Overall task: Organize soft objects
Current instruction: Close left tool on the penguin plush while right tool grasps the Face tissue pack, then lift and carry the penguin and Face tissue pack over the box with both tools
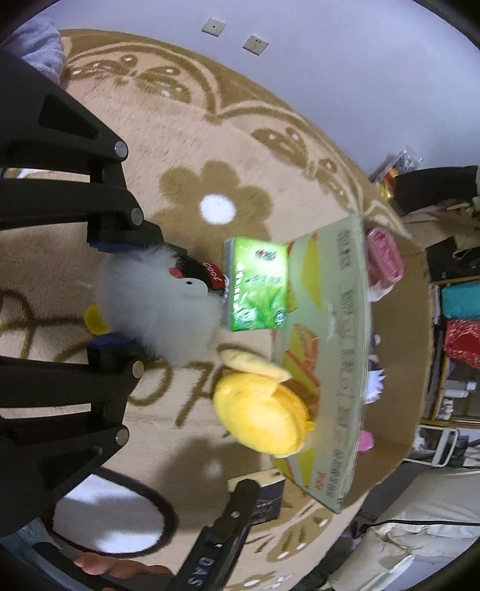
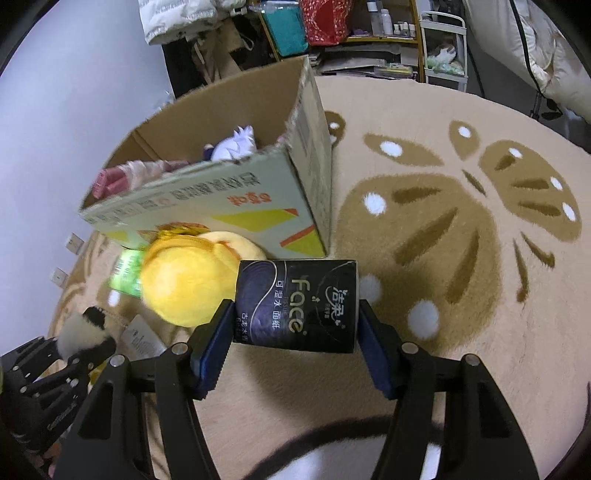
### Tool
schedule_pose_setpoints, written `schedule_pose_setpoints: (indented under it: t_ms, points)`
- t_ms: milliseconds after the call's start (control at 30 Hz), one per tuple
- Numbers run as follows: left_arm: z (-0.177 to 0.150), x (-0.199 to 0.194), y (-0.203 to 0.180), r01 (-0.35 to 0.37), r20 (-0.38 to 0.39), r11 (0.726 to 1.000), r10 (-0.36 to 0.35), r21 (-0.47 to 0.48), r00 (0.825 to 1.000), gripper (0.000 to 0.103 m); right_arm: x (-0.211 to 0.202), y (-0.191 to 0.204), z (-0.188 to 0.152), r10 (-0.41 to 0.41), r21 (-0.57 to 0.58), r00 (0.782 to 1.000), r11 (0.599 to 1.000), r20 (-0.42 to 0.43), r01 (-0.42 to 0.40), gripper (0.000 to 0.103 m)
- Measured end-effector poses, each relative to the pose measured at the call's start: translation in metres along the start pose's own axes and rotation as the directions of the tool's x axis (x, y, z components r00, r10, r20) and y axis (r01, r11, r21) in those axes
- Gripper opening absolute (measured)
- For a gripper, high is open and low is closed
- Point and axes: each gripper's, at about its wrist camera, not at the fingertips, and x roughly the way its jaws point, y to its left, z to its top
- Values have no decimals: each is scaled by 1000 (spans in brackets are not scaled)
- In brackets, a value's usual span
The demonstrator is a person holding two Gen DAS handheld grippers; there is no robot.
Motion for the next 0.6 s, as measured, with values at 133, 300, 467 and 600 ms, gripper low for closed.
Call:
schedule_pose_setpoints:
  t_ms: [133, 300, 467, 600]
  points:
    - [8, -16, 5, -43, 73, 999, 43, -9, 996, 31, -14, 3, 1, 27, 10, 999, 1000, 32, -28, 68]
    - [17, -38, 9, -74, 146, 997, 73, 1, 987, 31, -34, 17, 1, 35, -20, 996, 999, 81, -33, 68]
    - [32, -58, 12, -127, 224, 991, 117, 30, 968, 31, -54, 23, 8, 46, -46, 990, 998, 135, -40, 68]
    - [49, -74, 12, -161, 283, 986, 140, 51, 949, 31, -72, 30, 15, 62, -66, 980, 997, 187, -51, 68]
